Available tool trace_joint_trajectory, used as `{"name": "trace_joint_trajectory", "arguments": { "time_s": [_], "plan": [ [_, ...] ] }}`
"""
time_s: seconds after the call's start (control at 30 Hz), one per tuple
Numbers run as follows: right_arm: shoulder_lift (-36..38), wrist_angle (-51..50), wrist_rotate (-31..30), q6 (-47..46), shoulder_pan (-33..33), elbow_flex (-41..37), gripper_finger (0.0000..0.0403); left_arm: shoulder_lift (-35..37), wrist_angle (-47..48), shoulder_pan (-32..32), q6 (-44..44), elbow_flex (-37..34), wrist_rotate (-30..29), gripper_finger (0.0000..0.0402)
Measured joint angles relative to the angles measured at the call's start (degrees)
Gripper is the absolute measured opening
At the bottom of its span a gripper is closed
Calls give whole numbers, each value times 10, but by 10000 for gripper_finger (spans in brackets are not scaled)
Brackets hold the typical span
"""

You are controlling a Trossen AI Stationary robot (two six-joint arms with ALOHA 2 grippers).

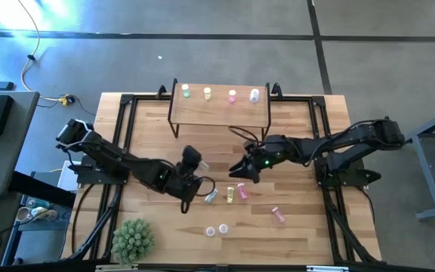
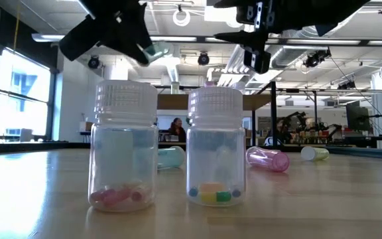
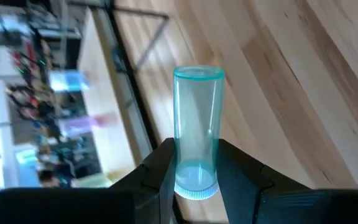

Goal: Pick and place medicine bottles onto shelf by color
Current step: Put the left blue pill bottle on the shelf aligned with the other blue pill bottle

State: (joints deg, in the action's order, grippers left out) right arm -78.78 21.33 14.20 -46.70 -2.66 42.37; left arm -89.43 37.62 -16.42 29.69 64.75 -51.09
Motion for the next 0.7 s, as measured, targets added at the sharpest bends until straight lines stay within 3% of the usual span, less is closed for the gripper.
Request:
{"name": "trace_joint_trajectory", "arguments": {
  "time_s": [0.2,0.37,0.7],
  "plan": [
    [0,3,11,-62,31,8,224,0,-85,-11,112,0,-36,93],
    [-11,7,31,-96,39,9,232,0,-159,-13,213,0,-73,93],
    [-57,140,72,-139,38,9,232,-32,-278,-16,410,0,-109,93]
  ]
}}
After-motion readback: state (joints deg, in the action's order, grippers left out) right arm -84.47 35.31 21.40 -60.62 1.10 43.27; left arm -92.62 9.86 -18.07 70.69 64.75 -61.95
